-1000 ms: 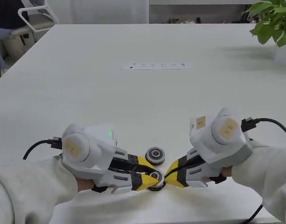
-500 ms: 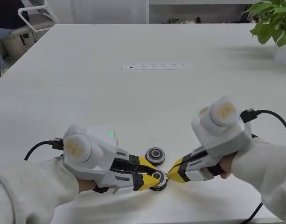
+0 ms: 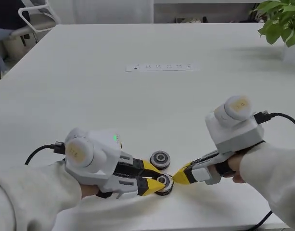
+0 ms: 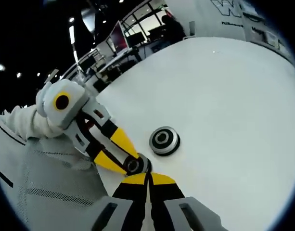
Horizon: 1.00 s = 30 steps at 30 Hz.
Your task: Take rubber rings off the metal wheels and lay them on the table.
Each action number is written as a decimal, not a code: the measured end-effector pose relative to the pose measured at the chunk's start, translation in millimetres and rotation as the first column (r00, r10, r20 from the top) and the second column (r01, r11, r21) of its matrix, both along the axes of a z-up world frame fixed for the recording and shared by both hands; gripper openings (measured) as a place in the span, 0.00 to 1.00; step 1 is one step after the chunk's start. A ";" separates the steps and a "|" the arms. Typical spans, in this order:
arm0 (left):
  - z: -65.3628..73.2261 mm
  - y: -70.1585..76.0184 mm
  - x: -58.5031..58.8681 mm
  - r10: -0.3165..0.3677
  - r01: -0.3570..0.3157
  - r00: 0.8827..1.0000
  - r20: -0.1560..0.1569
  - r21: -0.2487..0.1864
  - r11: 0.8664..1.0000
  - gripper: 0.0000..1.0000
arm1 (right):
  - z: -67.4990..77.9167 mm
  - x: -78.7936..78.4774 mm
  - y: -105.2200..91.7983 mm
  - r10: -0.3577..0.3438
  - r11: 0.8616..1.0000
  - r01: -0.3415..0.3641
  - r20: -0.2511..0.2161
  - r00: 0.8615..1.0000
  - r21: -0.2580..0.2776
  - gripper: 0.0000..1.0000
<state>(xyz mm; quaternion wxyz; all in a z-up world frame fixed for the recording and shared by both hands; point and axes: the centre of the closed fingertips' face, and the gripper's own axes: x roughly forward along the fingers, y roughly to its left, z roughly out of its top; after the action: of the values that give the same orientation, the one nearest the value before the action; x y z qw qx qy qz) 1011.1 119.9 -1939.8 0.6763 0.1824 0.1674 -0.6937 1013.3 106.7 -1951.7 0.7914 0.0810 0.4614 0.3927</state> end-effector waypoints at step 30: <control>0.5 0.9 -0.9 -0.010 0.010 1.000 0.004 0.005 1.000 0.08 | 14.8 -7.6 15.8 -0.015 0.997 0.019 -0.052 0.999 0.081 0.00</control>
<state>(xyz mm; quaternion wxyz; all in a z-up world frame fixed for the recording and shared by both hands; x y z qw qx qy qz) 1010.2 120.8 -1939.3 0.6726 0.1863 0.1668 -0.6965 1005.7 122.5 -1936.9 0.7787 0.1272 0.4646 0.4020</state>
